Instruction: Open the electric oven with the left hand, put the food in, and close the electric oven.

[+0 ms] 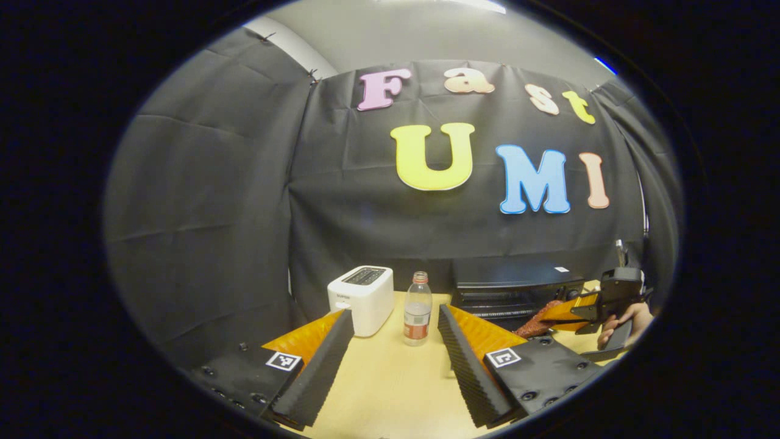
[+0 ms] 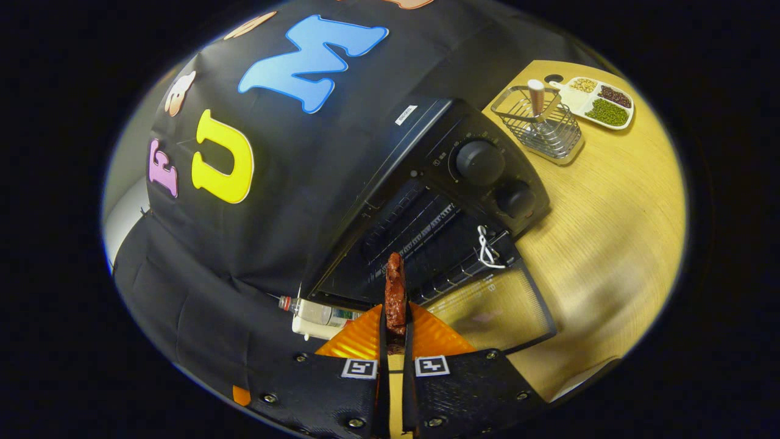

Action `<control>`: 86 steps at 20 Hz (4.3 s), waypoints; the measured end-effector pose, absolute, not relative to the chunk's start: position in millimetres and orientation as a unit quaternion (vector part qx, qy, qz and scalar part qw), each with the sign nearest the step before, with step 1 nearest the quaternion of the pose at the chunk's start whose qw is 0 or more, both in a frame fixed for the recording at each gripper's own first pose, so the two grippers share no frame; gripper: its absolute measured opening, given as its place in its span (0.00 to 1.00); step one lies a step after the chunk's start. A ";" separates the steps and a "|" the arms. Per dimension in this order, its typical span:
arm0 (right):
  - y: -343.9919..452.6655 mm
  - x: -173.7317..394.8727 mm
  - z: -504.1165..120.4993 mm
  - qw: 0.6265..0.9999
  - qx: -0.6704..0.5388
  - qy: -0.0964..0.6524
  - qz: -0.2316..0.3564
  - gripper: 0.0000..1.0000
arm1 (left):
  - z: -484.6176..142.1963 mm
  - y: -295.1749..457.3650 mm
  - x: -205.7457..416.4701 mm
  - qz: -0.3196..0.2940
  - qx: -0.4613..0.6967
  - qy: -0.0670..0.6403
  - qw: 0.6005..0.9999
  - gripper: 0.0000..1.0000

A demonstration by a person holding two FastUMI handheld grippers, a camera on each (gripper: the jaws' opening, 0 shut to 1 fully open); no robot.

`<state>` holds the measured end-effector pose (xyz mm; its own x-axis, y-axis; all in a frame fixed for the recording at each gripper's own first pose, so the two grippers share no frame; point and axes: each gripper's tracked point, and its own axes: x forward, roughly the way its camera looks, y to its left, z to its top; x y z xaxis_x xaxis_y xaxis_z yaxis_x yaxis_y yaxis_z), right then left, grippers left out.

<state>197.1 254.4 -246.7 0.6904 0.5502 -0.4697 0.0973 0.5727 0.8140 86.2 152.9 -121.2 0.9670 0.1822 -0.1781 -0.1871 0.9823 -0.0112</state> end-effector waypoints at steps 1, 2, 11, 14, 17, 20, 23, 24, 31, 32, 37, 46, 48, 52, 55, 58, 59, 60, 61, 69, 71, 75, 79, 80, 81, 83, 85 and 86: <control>257.0 205.0 -247.5 0.810 0.440 0.361 0.138 0.08 | -120.6 156.9 85.8 0.095 -0.012 0.088 0.991 0.95; 260.5 211.1 -247.6 0.812 0.441 0.356 0.139 0.08 | -122.4 159.7 86.8 0.098 -0.009 0.089 0.991 0.95; 291.3 262.7 -260.8 0.822 0.443 0.330 0.136 0.08 | -133.2 176.8 90.0 0.116 -0.008 0.106 0.988 0.95; 285.4 276.6 -273.3 0.839 0.422 0.321 0.121 0.08 | -134.4 176.8 89.6 0.121 -0.009 0.109 0.987 0.95; 287.7 280.0 -277.5 0.843 0.415 0.320 0.122 0.08 | -137.2 175.9 89.5 0.118 -0.012 0.118 0.986 0.95; 278.6 285.2 -286.6 0.862 0.378 0.318 0.108 0.10 | -139.9 173.1 101.0 0.112 -0.017 0.117 0.987 0.99; 261.4 287.0 -290.5 0.880 0.337 0.322 0.092 0.37 | -140.4 158.4 110.0 0.101 -0.017 0.118 0.988 0.97; 257.9 286.3 -290.1 0.884 0.325 0.322 0.094 0.49 | -141.3 156.3 109.6 0.099 -0.019 0.118 0.988 0.95; 224.4 269.2 -265.8 0.908 0.271 0.304 0.100 0.97 | -139.8 121.3 123.9 0.066 -0.026 0.115 0.991 0.99; 221.6 262.4 -259.5 0.911 0.261 0.301 0.108 0.97 | -140.2 114.7 126.1 0.059 -0.026 0.113 0.991 0.99; 202.9 225.1 -213.5 0.931 0.203 0.261 0.152 0.97 | -149.7 77.6 135.3 0.024 -0.034 0.123 0.992 0.99; 132.3 159.4 -137.1 0.973 0.109 0.160 0.127 0.98 | -203.3 -0.3 135.8 -0.052 -0.040 0.191 0.979 0.95; 114.4 147.9 -128.2 0.978 0.089 0.148 0.114 0.97 | -221.8 -16.5 132.5 -0.068 -0.034 0.218 0.973 0.95; 78.2 123.2 -97.9 0.989 0.065 0.107 0.080 0.97 | -262.9 -48.2 126.4 -0.094 -0.029 0.277 0.956 0.95; 55.7 107.5 -82.8 0.994 0.040 0.083 0.055 0.97 | -287.7 -70.9 121.3 -0.115 -0.046 0.314 0.941 0.95; 37.7 93.9 -79.2 0.995 0.037 0.083 0.033 0.97 | -317.0 -88.7 121.6 -0.128 -0.049 0.356 0.924 0.95; 32.1 88.7 -79.6 0.995 0.038 0.086 0.027 0.97 | -325.9 -93.4 121.3 -0.132 -0.047 0.368 0.919 0.92; 28.0 84.5 -81.1 0.995 0.038 0.092 0.022 0.97 | -334.0 -95.4 121.6 -0.135 -0.043 0.377 0.915 0.92; 23.1 79.4 -81.2 0.995 0.037 0.095 0.017 0.97 | -338.1 -95.9 121.9 -0.137 -0.041 0.383 0.913 0.99; -2.3 63.7 -63.3 0.997 -0.005 0.078 -0.026 0.97 | -388.0 -98.3 139.0 -0.121 -0.034 0.439 0.890 0.92; -3.5 61.7 -64.1 0.996 -0.007 0.079 -0.030 0.97 | -392.8 -96.2 142.1 -0.117 -0.028 0.442 0.889 0.92; -1.2 64.0 -67.9 0.996 -0.010 0.084 -0.032 0.98 | -394.5 -97.0 153.3 -0.122 -0.004 0.437 0.891 0.92; 2.3 64.1 -74.8 0.995 -0.012 0.092 -0.031 0.98 | -393.9 -97.0 155.5 -0.104 -0.008 0.419 0.902 0.99; 1.3 64.9 -74.4 0.995 -0.013 0.091 -0.035 0.97 | -392.8 -97.1 156.1 -0.096 -0.016 0.414 0.905 0.92; 0.1 64.5 -73.2 0.995 -0.014 0.089 -0.037 0.97 | -392.9 -97.8 155.9 -0.089 -0.020 0.415 0.905 0.95; -1.2 63.2 -73.3 0.995 -0.013 0.088 -0.041 0.97 | -390.2 -95.9 156.4 -0.088 -0.001 0.408 0.909 0.96; -1.5 62.2 -75.2 0.995 -0.013 0.091 -0.041 0.98 | -385.6 -97.0 156.3 -0.088 -0.002 0.402 0.911 0.95; -3.1 62.4 -76.3 0.995 -0.014 0.093 -0.041 0.98 | -383.6 -96.4 155.5 -0.088 -0.003 0.401 0.912 0.93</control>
<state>62.4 -3.1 -76.3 0.9791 -0.0847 -0.1847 0.0797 0.9962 -0.0347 155.5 -96.4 -383.6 0.6627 -0.1630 -0.7309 0.1575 0.9845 -0.0768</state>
